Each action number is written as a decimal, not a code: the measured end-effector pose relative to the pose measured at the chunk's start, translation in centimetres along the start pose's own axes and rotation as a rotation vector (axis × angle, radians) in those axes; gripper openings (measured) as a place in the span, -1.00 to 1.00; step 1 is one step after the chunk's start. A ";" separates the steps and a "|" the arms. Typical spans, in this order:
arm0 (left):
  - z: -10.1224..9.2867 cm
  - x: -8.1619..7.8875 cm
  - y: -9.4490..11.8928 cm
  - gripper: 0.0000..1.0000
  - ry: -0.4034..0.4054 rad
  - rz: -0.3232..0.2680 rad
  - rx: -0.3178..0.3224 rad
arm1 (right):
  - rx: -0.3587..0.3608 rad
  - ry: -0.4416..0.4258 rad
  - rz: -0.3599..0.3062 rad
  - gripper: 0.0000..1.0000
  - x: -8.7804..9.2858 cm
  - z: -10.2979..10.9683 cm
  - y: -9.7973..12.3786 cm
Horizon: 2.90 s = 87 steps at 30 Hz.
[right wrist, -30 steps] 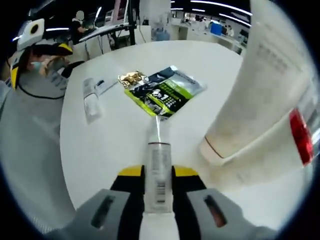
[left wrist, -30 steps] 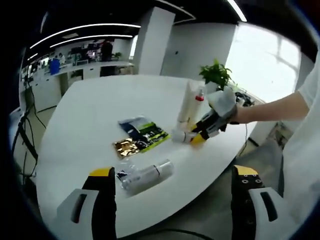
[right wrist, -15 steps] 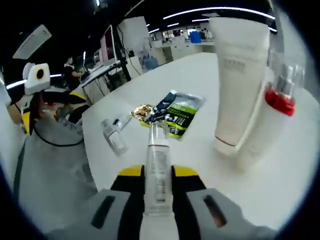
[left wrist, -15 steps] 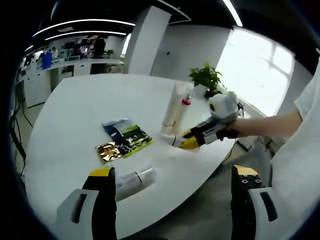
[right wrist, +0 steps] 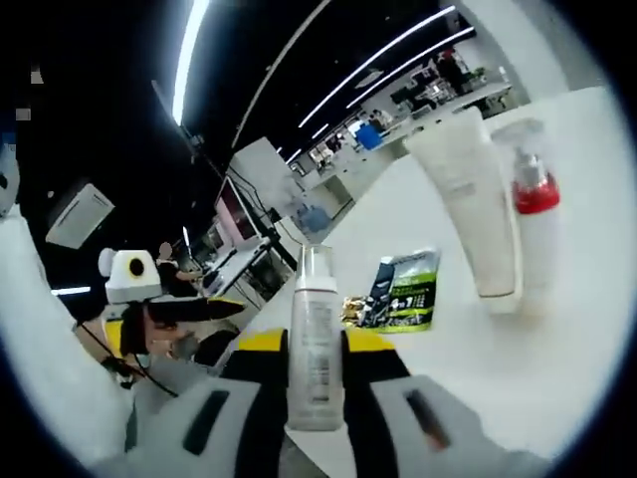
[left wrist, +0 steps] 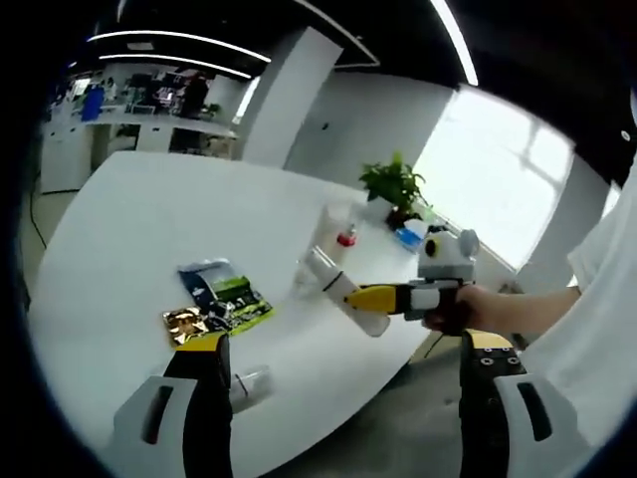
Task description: Arrange the skincare products in the storage area until every visible bottle or jar stands upright without overlapping.
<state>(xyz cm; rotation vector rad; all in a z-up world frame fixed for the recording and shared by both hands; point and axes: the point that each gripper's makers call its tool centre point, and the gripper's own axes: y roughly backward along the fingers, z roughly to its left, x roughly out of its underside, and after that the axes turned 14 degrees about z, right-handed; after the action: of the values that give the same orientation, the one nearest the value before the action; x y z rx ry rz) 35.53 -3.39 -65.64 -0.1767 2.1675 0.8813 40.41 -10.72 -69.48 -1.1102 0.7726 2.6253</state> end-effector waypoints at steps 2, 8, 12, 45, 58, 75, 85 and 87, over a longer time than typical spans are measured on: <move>-0.5 -0.3 -0.3 0.88 0.002 -0.005 0.020 | -0.013 -0.005 -0.015 -0.62 -0.2 0.7 0.1; -2.3 -1.5 -0.7 0.77 0.057 -0.039 0.127 | -0.107 -0.057 -0.118 -0.62 -1.9 3.7 0.4; -3.1 -2.4 -0.7 0.66 0.103 -0.066 0.188 | -0.189 -0.086 -0.160 -0.62 -2.2 5.8 0.6; -5.0 -5.7 1.0 -0.65 0.233 -0.198 0.464 | -0.467 -0.138 -0.202 -0.59 -2.4 11.9 1.8; -5.1 -5.8 0.6 -0.69 0.126 -0.144 0.417 | -0.350 -0.018 -0.190 -0.56 -2.5 10.7 2.9; -6.6 -3.9 -1.6 -0.68 -0.236 0.032 0.297 | -0.201 0.139 -0.176 -0.26 -5.3 10.9 4.4; -6.7 -3.6 -2.2 -0.68 -0.297 0.057 0.272 | -0.074 0.201 -0.146 -0.45 -4.8 9.4 4.3; -6.6 -3.5 -2.3 -0.68 -0.300 0.062 0.273 | -0.067 0.200 -0.149 -0.45 -4.8 9.3 4.4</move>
<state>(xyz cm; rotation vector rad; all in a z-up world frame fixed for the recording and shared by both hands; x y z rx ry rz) 34.79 -9.89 -61.33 0.1500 1.9918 0.5936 36.49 -9.36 -58.98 -1.4082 0.6143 2.4597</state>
